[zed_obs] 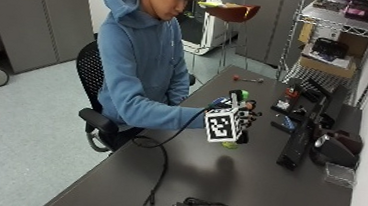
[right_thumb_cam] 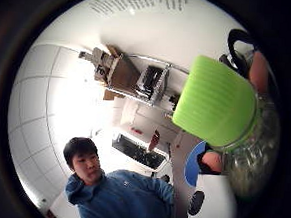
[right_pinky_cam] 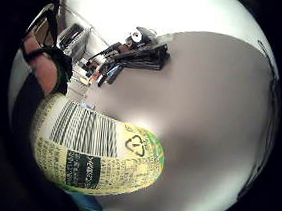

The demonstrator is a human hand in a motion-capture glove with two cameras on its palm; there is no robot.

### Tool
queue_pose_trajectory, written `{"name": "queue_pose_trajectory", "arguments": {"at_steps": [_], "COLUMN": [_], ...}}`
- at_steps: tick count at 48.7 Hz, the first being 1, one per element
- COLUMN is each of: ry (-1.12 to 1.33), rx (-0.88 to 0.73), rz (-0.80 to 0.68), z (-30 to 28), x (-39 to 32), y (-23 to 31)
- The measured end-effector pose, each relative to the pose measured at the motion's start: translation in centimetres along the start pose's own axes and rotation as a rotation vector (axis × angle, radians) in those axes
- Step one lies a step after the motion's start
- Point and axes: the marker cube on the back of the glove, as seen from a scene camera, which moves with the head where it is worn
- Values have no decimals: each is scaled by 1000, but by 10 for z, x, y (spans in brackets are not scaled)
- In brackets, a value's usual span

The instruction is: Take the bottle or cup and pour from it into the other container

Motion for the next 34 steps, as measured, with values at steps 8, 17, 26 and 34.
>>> {"name": "queue_pose_trajectory", "arguments": {"at_steps": [8,17,26,34], "ry": [139,349,728,1136], "rx": [-154,-243,-409,-552], "rz": [-41,-96,-176,-321], "z": [6,28,55,77], "x": [-26,-56,-75,-90], "y": [4,-11,-13,-10]}}
